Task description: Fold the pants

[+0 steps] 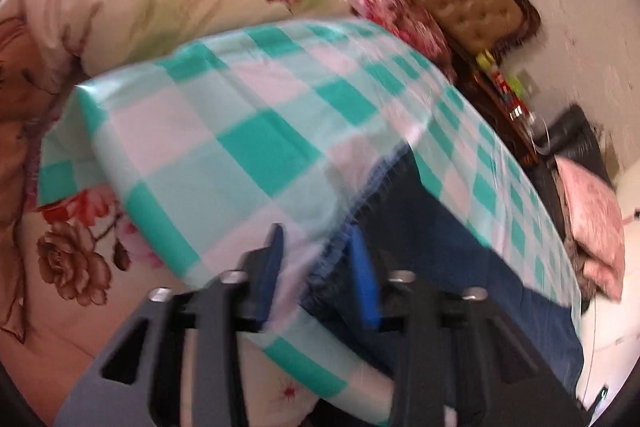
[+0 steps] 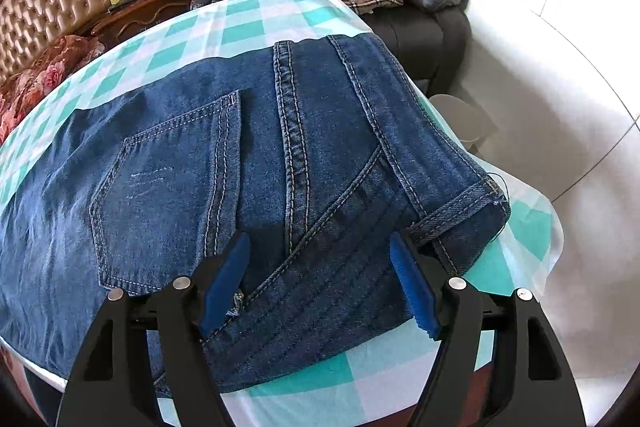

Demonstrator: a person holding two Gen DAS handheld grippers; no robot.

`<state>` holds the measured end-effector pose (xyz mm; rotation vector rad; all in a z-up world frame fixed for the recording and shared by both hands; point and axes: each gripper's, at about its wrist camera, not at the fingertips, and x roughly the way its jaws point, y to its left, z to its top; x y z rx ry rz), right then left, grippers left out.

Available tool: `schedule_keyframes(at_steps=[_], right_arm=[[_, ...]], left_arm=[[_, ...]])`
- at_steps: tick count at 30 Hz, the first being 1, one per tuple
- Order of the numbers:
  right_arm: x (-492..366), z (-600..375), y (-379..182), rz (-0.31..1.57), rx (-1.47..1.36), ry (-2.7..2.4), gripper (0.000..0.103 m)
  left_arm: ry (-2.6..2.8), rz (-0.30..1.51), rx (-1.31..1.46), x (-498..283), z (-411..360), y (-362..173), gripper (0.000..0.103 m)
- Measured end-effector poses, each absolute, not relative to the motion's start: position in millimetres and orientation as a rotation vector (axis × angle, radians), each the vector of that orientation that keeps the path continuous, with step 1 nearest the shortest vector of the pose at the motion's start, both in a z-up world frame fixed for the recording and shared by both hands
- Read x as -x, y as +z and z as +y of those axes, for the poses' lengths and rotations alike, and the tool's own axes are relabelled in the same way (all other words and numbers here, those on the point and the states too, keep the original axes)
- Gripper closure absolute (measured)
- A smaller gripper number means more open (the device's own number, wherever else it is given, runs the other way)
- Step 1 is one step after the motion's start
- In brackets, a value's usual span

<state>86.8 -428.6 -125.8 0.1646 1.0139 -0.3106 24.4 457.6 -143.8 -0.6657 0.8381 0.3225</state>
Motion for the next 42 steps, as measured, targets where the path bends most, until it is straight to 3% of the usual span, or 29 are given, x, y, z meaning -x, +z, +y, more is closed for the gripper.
schedule_keyframes(at_steps=[5, 7, 8, 10, 11, 13, 15, 16, 17, 18, 23, 24, 28, 29, 30, 31, 33, 35, 38, 42], right_arm=[[-84, -429, -124, 1.011, -0.167, -0.303, 0.034], [-82, -430, -124, 1.009, -0.168, -0.299, 0.036], [-81, -431, -123, 1.005, -0.173, -0.302, 0.038], [-76, -436, -116, 0.982, -0.204, -0.302, 0.042], [-74, -440, -113, 0.973, -0.222, -0.302, 0.047], [-73, -446, -111, 0.981, -0.234, -0.301, 0.057], [-73, -449, -117, 1.006, -0.198, -0.312, 0.078], [-72, -451, -120, 1.015, -0.183, -0.318, 0.081], [-70, -455, -121, 1.011, -0.193, -0.312, 0.084], [-67, -457, -121, 1.01, -0.205, -0.311, 0.089], [-51, -483, -112, 0.99, -0.398, -0.274, 0.093], [-48, -489, -110, 0.981, -0.442, -0.26, 0.086], [-32, -510, -100, 0.955, -0.536, -0.265, 0.085], [-32, -509, -98, 0.952, -0.527, -0.261, 0.074], [-31, -505, -94, 0.951, -0.489, -0.279, 0.044], [-31, -497, -87, 0.936, -0.39, -0.35, 0.034], [-31, -482, -79, 0.9, -0.265, -0.382, 0.032], [-36, -453, -77, 0.879, -0.131, -0.369, 0.032], [-42, -412, -82, 0.843, -0.008, -0.26, 0.029], [-54, -373, -102, 0.842, 0.042, -0.185, 0.028]], left_arm=[[0.321, 0.8, 0.67, -21, 452, -143, 0.091], [0.313, 0.79, 0.718, -13, 453, -144, 0.058], [0.327, 0.784, 0.724, -8, 453, -144, 0.053], [0.312, 0.791, 0.735, -2, 449, -145, 0.057], [0.306, 0.795, 0.747, 0, 448, -147, 0.062], [0.259, 0.798, 0.784, 2, 441, -153, 0.062], [0.254, 0.817, 0.746, -2, 429, -157, 0.064], [0.29, 0.843, 0.66, -8, 420, -156, 0.071], [0.32, 0.863, 0.615, -12, 417, -156, 0.086], [0.339, 0.881, 0.57, -17, 414, -155, 0.086], [0.38, 0.905, 0.529, -25, 409, -154, 0.086], [0.388, 0.906, 0.525, -25, 409, -154, 0.084], [0.44, 0.885, 0.546, -20, 407, -150, 0.079], [0.468, 0.872, 0.529, -17, 402, -145, 0.079], [0.492, 0.841, 0.495, -13, 392, -135, 0.079], [0.493, 0.811, 0.475, -10, 382, -127, 0.078], [0.466, 0.734, 0.419, -5, 343, -108, 0.058], [0.373, 0.704, 0.371, -8, 299, -98, 0.047], [0.161, 0.693, 0.292, -16, 208, -94, 0.04], [-0.014, 0.734, 0.15, -29, 94, -101, 0.04]])
